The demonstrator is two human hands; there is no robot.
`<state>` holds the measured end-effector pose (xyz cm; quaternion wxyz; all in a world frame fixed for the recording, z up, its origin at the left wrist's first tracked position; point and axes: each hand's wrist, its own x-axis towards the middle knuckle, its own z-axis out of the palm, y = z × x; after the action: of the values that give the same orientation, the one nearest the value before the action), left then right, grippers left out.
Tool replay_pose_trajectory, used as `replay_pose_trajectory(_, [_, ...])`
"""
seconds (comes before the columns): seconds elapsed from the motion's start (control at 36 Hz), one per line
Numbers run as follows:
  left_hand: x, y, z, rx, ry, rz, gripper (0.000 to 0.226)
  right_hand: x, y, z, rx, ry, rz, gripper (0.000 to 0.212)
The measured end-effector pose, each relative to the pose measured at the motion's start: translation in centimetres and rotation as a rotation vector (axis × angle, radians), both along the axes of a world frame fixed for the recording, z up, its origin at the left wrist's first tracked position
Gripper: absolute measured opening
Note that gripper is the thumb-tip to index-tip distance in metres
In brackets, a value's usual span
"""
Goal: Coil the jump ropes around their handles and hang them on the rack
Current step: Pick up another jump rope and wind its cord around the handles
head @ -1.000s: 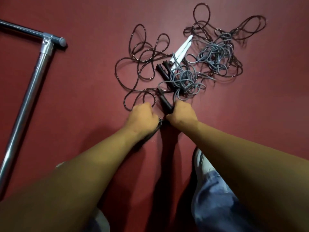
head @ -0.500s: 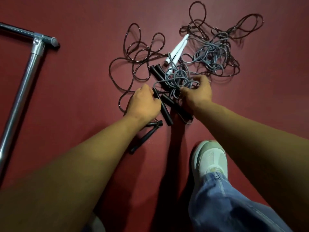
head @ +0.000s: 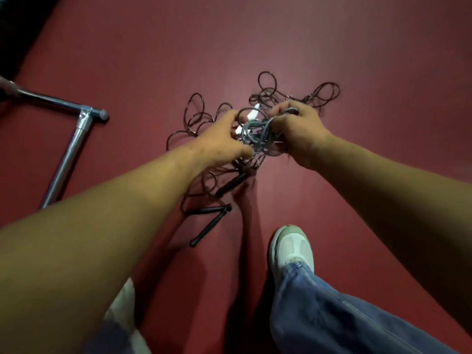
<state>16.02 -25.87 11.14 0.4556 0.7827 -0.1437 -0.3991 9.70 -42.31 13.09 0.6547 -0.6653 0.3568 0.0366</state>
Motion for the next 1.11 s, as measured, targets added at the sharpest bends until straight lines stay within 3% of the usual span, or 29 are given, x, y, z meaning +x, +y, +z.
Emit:
replay_pose_trajectory(0.11, [1.2, 0.5, 6.1, -0.045, 0.031, 0.036, 0.046, 0.1, 0.6, 5.3, 0.09, -0.075, -0.054, 0.025])
replay_pose_trajectory(0.22, [1.3, 2.0, 12.5, -0.126, 0.138, -0.006, 0.076, -0.1, 1.6, 10.9, 0.177, -0.171, -0.07, 0.021])
replay_pose_trajectory(0.33, [-0.3, 3.3, 18.5, -0.166, 0.104, -0.116, 0.045, -0.4, 3.5, 16.2, 0.262, -0.262, 0.009, 0.019])
replay_pose_trajectory(0.5, [-2.1, 5.9, 24.2, -0.245, 0.206, 0.102, 0.028, -1.5, 5.5, 23.1, 0.428, -0.268, 0.06, 0.037])
replay_pose_trajectory(0.58, [-3.0, 6.9, 26.5, -0.408, 0.323, 0.265, 0.027, -2.7, 6.3, 24.9, 0.304, -0.219, 0.041, 0.062])
replay_pose_trajectory(0.69, [-4.5, 7.6, 28.4, -0.557, 0.42, 0.413, 0.031, -4.3, 8.3, 25.2, 0.134, -0.241, 0.093, 0.077])
replay_pose_trajectory(0.81, [-5.2, 8.5, 29.2, -0.673, 0.48, 0.577, 0.03, -5.8, 10.0, 24.5, -0.028, -0.29, -0.006, 0.076])
replay_pose_trajectory(0.89, [-5.3, 8.9, 29.3, -0.742, 0.516, 0.673, 0.033, -6.9, 10.8, 23.5, 0.056, -0.209, 0.233, 0.091])
replay_pose_trajectory(0.92, [-5.3, 9.1, 29.3, -0.762, 0.524, 0.702, 0.035, -7.3, 11.0, 23.3, 0.088, -0.188, 0.36, 0.085])
replay_pose_trajectory(0.97, [-5.4, 9.3, 29.5, -0.788, 0.537, 0.754, 0.037, -8.0, 11.5, 23.4, 0.125, -0.128, 0.577, 0.053])
replay_pose_trajectory(1.11, [-4.8, 9.8, 29.3, -0.774, 0.509, 0.776, 0.036, -7.9, 12.5, 23.7, 0.138, -0.044, 0.661, 0.041])
